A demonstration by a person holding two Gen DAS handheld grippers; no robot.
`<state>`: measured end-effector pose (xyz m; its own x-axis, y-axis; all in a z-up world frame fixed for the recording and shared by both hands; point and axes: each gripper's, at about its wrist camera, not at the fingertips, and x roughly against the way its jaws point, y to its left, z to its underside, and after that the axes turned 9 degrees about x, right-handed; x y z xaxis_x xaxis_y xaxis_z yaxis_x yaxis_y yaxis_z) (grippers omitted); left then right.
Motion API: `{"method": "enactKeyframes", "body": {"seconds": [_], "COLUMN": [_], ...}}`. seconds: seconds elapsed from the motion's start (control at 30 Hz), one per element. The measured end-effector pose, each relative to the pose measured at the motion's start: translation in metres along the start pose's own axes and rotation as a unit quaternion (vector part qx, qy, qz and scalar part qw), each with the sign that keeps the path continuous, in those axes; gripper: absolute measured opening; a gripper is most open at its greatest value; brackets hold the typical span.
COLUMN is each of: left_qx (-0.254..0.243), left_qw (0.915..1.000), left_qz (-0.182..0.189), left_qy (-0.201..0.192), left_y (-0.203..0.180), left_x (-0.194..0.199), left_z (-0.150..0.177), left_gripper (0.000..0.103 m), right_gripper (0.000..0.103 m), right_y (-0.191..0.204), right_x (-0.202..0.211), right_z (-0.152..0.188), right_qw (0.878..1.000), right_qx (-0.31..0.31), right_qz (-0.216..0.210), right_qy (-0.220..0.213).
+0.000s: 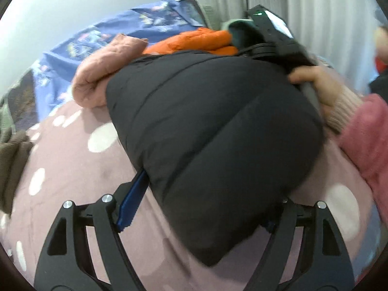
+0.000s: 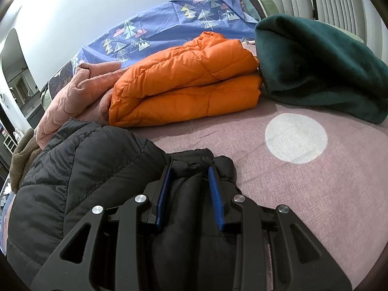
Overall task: Fold large clothes
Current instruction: 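Open the left gripper and withdraw it while the right gripper holds the jacket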
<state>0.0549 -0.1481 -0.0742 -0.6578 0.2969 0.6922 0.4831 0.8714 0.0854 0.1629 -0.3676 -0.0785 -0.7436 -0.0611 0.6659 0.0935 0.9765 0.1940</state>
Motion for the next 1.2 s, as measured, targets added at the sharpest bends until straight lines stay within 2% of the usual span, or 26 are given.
{"method": "enactKeyframes", "body": {"seconds": [0.1, 0.17, 0.2, 0.27, 0.3, 0.4, 0.43, 0.47, 0.53, 0.6, 0.63, 0.67, 0.73, 0.83, 0.9, 0.97, 1.03, 1.13, 1.2], "left_qx": [-0.004, 0.013, 0.025, 0.036, 0.032, -0.020, -0.025, -0.024, -0.009, 0.018, 0.036, 0.046, 0.052, 0.044, 0.030, 0.027, 0.039, 0.072, 0.079], "left_qw": [0.9993, 0.9959, 0.9946, 0.9958, 0.9958, 0.9936, 0.9938, 0.9951, 0.9983, 0.9953, 0.9910, 0.9883, 0.9883, 0.9900, 0.9915, 0.9911, 0.9932, 0.9959, 0.9942], "left_qz": [-0.038, -0.089, -0.099, -0.076, -0.077, -0.109, -0.105, -0.091, -0.022, 0.056, 0.103, 0.127, 0.141, 0.130, 0.110, 0.112, 0.094, 0.055, 0.071], "left_qy": [-0.004, 0.010, 0.019, 0.035, 0.038, 0.025, 0.026, 0.030, 0.053, 0.076, 0.078, 0.071, 0.028, -0.033, -0.064, -0.067, -0.056, 0.011, 0.018], "left_y": [-0.001, 0.017, 0.031, 0.047, 0.047, 0.034, 0.033, 0.034, 0.044, 0.054, 0.061, 0.066, 0.073, 0.073, 0.064, 0.061, 0.060, 0.073, 0.082], "left_x": [-0.002, -0.003, -0.003, 0.000, 0.001, 0.008, 0.010, 0.014, 0.026, 0.039, 0.051, 0.060, 0.079, 0.078, 0.058, 0.027, -0.009, -0.078, -0.106], "left_z": [0.002, 0.007, 0.014, 0.021, 0.024, 0.030, 0.031, 0.032, 0.032, 0.028, 0.024, 0.018, -0.002, -0.037, -0.063, -0.089, -0.110, -0.121, -0.108], "left_gripper": [0.080, 0.078, 0.079, 0.079, 0.079, 0.079, 0.078, 0.076, 0.061, 0.047, 0.043, 0.042, 0.041, 0.041, 0.041, 0.041, 0.043, 0.049, 0.050], "right_gripper": [0.031, 0.031, 0.031, 0.033, 0.033, 0.033, 0.033, 0.033, 0.033, 0.033, 0.033, 0.033, 0.033, 0.033, 0.033, 0.033, 0.033, 0.034, 0.035], "right_y": [0.000, -0.001, -0.001, 0.001, 0.002, 0.001, 0.002, 0.002, 0.000, 0.000, -0.001, -0.001, -0.001, -0.001, -0.001, -0.002, -0.002, -0.002, -0.002], "right_x": [0.000, 0.000, 0.000, 0.001, 0.001, 0.002, 0.003, 0.003, 0.002, 0.002, 0.002, 0.002, 0.002, 0.002, 0.002, 0.003, 0.003, 0.003, 0.003], "right_z": [0.000, -0.001, -0.001, 0.000, 0.000, -0.001, -0.001, -0.002, -0.002, -0.002, -0.002, -0.003, -0.003, -0.003, -0.003, -0.002, -0.002, -0.001, -0.001], "right_qw": [1.000, 1.000, 1.000, 1.000, 1.000, 1.000, 1.000, 1.000, 1.000, 1.000, 1.000, 1.000, 1.000, 1.000, 1.000, 1.000, 1.000, 1.000, 1.000], "right_qx": [0.000, 0.000, 0.000, 0.006, 0.009, 0.008, 0.008, 0.008, 0.007, 0.006, 0.007, 0.008, 0.010, 0.010, 0.010, 0.009, 0.009, 0.007, 0.006], "right_qz": [-0.001, -0.001, -0.002, -0.008, -0.008, -0.010, -0.009, -0.009, -0.009, -0.009, -0.008, -0.008, -0.006, -0.006, -0.006, -0.007, -0.008, -0.010, -0.014], "right_qy": [-0.001, -0.001, -0.001, -0.001, -0.001, -0.001, -0.002, -0.003, -0.002, -0.002, -0.002, -0.002, -0.003, -0.004, -0.004, -0.004, -0.004, -0.004, -0.003]}}
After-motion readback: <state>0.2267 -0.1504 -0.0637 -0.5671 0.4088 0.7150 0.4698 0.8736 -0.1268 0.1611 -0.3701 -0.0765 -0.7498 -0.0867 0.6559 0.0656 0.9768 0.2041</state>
